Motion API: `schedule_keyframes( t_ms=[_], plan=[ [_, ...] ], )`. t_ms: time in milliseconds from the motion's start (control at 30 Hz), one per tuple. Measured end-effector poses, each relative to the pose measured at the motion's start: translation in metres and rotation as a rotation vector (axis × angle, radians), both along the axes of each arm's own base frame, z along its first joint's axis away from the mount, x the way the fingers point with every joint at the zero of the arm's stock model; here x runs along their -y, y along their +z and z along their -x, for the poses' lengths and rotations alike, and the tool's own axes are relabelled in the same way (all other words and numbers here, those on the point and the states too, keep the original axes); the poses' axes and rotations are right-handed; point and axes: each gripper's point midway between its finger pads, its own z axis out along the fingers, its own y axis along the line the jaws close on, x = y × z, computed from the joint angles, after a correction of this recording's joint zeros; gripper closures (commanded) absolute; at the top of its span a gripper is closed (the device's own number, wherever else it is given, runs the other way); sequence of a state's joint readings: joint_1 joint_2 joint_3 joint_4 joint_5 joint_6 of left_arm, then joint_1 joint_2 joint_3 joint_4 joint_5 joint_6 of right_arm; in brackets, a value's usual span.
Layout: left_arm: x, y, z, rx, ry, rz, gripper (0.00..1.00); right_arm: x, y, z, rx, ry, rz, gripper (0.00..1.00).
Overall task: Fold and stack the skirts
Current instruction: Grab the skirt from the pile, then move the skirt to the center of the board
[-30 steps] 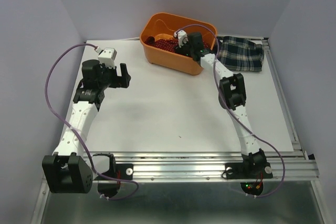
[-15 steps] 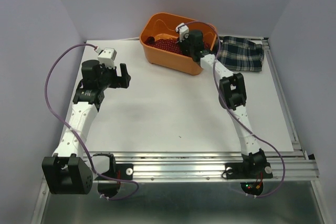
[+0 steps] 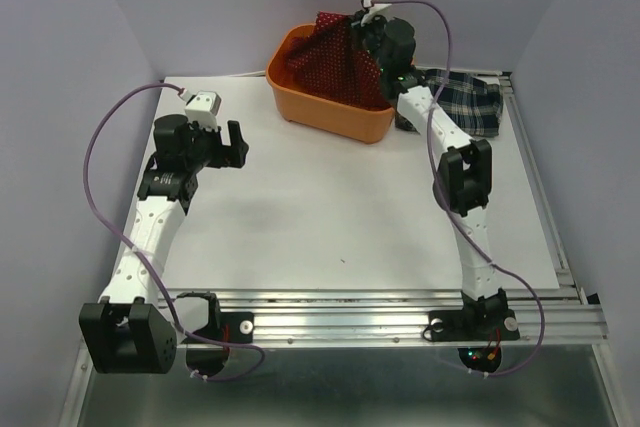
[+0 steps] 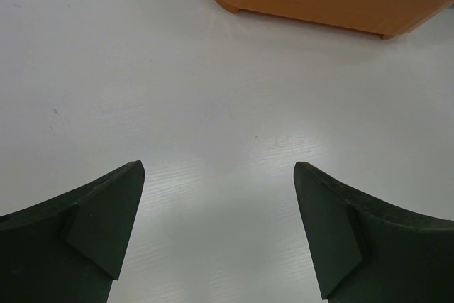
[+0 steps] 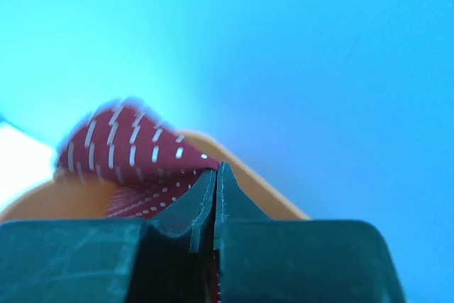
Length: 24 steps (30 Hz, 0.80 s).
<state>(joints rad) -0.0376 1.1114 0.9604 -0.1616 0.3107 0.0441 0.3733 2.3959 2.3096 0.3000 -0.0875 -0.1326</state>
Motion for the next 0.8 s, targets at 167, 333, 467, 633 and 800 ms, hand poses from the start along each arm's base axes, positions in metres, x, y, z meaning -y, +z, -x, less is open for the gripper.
schedule_keyframes(
  t_ms=[167, 333, 467, 633, 800],
  plan=[
    [0.0, 0.008, 0.003, 0.024, 0.0, 0.001, 0.01, 0.005, 0.058, 0.02, 0.083, 0.015, -0.065, 0.99],
    [0.0, 0.009, 0.003, 0.026, -0.001, 0.001, 0.01, 0.01, 0.095, 0.037, 0.112, 0.029, -0.121, 0.99],
    [0.001, 0.014, 0.003, 0.046, -0.009, 0.003, 0.01, 0.016, 0.136, 0.06, 0.146, 0.049, -0.155, 0.99],
    [0.005, 0.03, -0.001, 0.103, -0.062, -0.034, 0.01, 0.041, 0.239, 0.132, 0.287, 0.072, -0.211, 0.99],
    [0.016, 0.077, -0.019, 0.275, -0.208, -0.148, 0.01, 0.081, 0.346, 0.234, 0.497, 0.084, -0.286, 0.99]
  ],
)
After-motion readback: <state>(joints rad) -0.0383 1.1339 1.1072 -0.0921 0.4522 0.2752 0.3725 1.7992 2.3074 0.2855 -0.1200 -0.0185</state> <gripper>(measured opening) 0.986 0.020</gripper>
